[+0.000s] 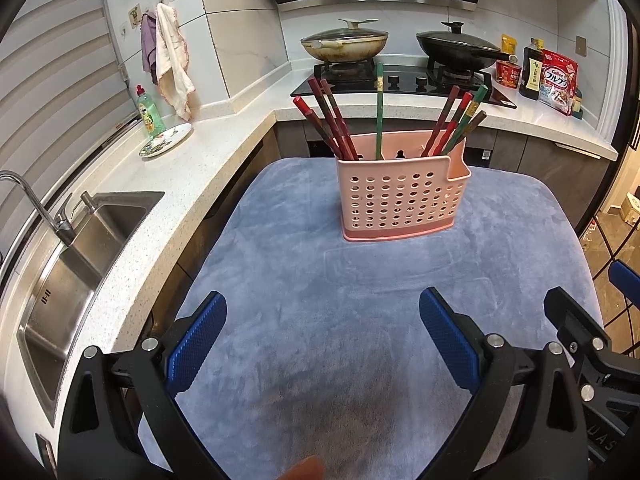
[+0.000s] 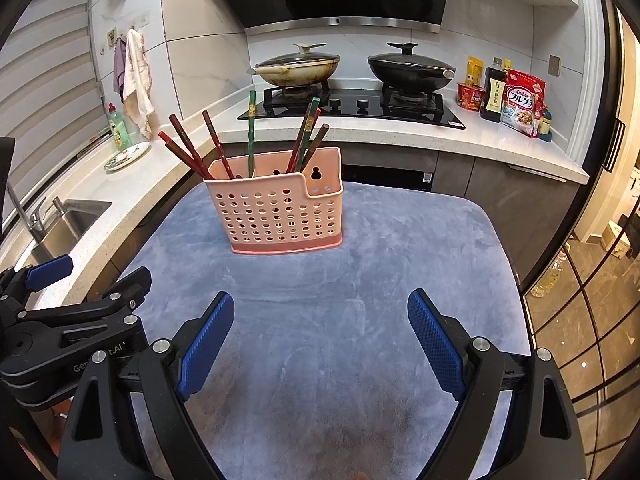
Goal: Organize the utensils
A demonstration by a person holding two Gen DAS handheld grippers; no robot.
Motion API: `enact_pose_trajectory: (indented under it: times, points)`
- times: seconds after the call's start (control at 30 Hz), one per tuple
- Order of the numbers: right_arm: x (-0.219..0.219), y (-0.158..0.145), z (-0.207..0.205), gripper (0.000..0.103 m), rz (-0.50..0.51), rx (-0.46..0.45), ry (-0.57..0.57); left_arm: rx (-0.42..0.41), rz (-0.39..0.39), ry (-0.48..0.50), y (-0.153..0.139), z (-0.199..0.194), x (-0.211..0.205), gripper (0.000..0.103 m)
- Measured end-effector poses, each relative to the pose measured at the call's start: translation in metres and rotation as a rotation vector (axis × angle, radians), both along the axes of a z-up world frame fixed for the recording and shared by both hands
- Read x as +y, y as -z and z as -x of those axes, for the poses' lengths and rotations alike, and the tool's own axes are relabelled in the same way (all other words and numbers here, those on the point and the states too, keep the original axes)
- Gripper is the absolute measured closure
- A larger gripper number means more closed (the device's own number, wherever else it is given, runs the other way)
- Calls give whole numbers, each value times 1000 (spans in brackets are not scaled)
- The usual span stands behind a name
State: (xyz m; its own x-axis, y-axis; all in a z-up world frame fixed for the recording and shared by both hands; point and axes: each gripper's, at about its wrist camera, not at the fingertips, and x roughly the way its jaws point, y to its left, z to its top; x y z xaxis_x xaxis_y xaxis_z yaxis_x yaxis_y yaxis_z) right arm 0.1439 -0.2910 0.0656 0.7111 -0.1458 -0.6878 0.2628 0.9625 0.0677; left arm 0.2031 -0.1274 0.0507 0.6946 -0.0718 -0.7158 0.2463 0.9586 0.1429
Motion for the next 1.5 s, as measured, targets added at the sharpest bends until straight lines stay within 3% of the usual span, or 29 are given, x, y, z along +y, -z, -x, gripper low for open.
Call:
enact_pose_trajectory:
  times: [1.5]
  points:
    - [0, 4, -6, 18, -10, 13, 0, 22, -19, -18, 6, -7, 5, 8]
